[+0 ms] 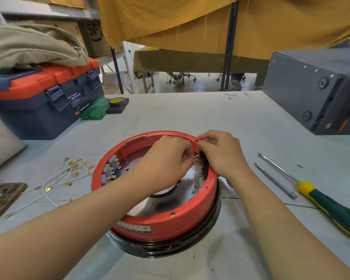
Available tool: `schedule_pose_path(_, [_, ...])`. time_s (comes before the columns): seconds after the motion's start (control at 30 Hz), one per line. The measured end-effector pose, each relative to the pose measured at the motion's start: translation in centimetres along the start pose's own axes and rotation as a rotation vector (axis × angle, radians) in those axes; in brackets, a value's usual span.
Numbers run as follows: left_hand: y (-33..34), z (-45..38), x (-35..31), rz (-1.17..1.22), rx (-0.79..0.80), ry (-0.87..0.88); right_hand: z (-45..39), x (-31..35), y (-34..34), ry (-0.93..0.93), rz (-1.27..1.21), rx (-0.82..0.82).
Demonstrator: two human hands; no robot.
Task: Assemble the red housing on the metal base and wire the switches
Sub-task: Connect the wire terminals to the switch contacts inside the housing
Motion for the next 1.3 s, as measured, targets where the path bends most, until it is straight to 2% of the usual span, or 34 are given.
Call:
schedule_pose_path(0.47, [-0.4,0.2,-1.3,-0.101,-0.025,0.093,0.2,0.2,0.1,-0.008,0.032,0.024])
schedule_pose_path(1.3, [-0.2,0.1,-2.1,-0.084,-0.007,0.107,0.2,0.1,0.3,-0.015,0.068,0.049])
Point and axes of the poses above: each hand's wrist, its own z-axis away from the middle knuckle, its own y-axis out of the palm, x = y × z, the point moved 9 cm from there along -z, towards the middle knuckle, and after that the axes turned 12 degrees about -z, right-handed, at the moved point
